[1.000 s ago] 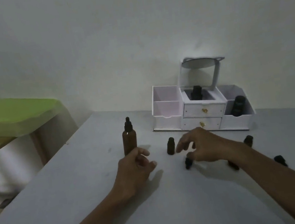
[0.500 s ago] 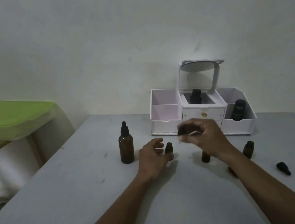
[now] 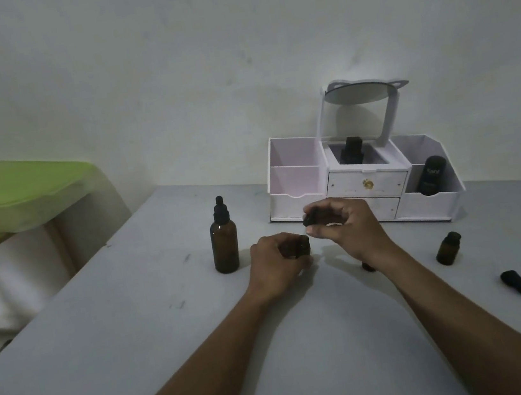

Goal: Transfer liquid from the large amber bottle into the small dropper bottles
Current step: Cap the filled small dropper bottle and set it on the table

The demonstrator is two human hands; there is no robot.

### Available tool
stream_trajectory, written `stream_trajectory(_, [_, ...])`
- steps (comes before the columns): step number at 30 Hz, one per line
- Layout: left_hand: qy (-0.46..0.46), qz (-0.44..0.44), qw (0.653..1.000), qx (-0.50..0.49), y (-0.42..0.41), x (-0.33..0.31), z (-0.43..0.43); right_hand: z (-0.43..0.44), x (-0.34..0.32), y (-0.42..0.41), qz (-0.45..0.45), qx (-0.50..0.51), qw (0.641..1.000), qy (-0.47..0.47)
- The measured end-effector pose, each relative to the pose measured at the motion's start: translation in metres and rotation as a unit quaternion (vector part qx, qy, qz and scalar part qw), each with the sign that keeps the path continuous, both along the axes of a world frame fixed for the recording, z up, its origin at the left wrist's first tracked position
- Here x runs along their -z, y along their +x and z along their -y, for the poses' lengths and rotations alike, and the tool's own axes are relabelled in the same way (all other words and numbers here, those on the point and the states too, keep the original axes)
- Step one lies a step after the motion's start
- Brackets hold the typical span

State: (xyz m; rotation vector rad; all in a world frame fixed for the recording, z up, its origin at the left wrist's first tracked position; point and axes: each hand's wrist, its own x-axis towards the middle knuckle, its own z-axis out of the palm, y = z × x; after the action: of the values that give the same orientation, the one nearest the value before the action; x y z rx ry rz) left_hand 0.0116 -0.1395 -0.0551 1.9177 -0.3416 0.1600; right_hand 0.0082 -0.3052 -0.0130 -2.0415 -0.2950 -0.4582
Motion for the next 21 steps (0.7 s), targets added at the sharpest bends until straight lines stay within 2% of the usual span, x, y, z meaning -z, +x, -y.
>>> stream_trajectory(6, [-0.009, 0.018, 1.0, 0.007, -0.004, -0.002, -0.003, -0.009, 0.017, 0.001, -0.01, 0.01, 0.998, -0.054])
stream_trajectory(12, [0.0, 0.0, 1.0, 0.006, -0.002, -0.003, -0.003, -0.016, 0.026, 0.001, -0.021, 0.054, 0.998, -0.018])
stream_trajectory(17, [-0.038, -0.012, 0.999, 0.015, -0.008, -0.005, -0.004, -0.016, 0.031, -0.002, 0.023, 0.037, 0.999, 0.001])
stream_trajectory(21, [-0.043, -0.017, 0.999, 0.018, -0.004, -0.004, -0.005, -0.015, 0.031, 0.0, 0.024, 0.043, 0.999, -0.004])
